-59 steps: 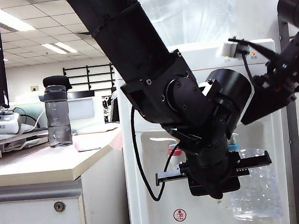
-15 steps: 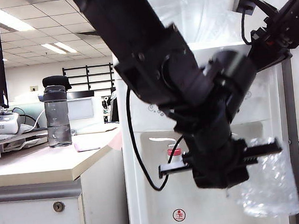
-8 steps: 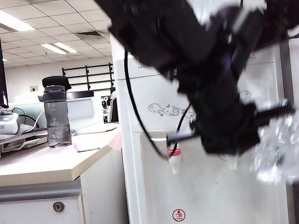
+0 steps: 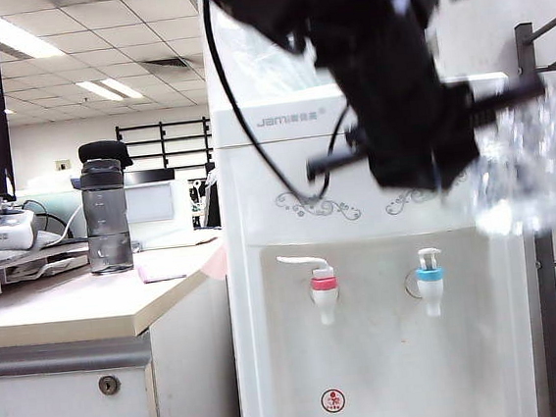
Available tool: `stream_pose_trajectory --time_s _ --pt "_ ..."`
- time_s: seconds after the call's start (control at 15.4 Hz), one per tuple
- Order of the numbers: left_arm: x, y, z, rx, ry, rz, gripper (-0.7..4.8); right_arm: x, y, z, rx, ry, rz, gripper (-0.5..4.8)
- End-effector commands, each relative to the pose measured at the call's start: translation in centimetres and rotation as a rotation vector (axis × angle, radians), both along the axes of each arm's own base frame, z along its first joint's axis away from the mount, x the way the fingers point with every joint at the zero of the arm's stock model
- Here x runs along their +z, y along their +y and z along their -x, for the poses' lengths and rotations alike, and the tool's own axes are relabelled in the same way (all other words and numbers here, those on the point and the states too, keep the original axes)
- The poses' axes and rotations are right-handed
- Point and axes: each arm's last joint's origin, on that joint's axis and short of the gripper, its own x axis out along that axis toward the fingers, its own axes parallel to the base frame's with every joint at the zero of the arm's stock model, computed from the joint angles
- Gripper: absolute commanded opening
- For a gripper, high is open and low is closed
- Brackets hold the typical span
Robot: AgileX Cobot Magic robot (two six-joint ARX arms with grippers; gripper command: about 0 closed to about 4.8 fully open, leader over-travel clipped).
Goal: Pick up the plastic mug from the left desk, go to the cold water outlet of the water dispenser, press the vertical switch to get some water, then put the mug back on the desk.
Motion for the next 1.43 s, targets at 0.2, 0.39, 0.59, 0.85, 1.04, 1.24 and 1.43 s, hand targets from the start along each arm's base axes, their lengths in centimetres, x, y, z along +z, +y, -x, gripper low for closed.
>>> stream_pose_trajectory --time_s 0.2,0.39,0.59,0.85,1.04,1.24,1.43 --pt "4.3 0.7 0.6 -0.043 -0.093 0.062 -0.06 3.4 -0.4 2.0 -0.042 -0.132 -0.014 -0.05" --pt "6.5 1.4 1.0 -0.065 -0.155 0.059 -0.06 4.3 -0.5 3.0 -0.068 -0.164 -0.015 -0.04" --pt "9.1 2.3 1.5 -0.076 -0.201 0.094 -0.06 4.8 -0.7 3.6 -0.089 -0.186 -0.016 -0.05" --pt "12.3 3.9 2.4 -0.081 -0.269 0.129 -0.06 5.2 -0.7 4.0 -0.089 -0.202 -0.018 -0.05" --pt "17.1 8.4 3.7 -0.052 -0.343 0.161 -0.06 6.2 -0.8 5.6 -0.090 -0.243 -0.054 -0.05" --pt "19.6 12.2 3.2 0.015 -0.378 0.154 -0.06 6.7 -0.9 6.3 -0.090 -0.264 -0.072 -0.05" --pt "20.5 14.3 2.8 0.063 -0.385 0.146 -0.06 6.9 -1.0 6.7 -0.091 -0.263 -0.105 -0.05"
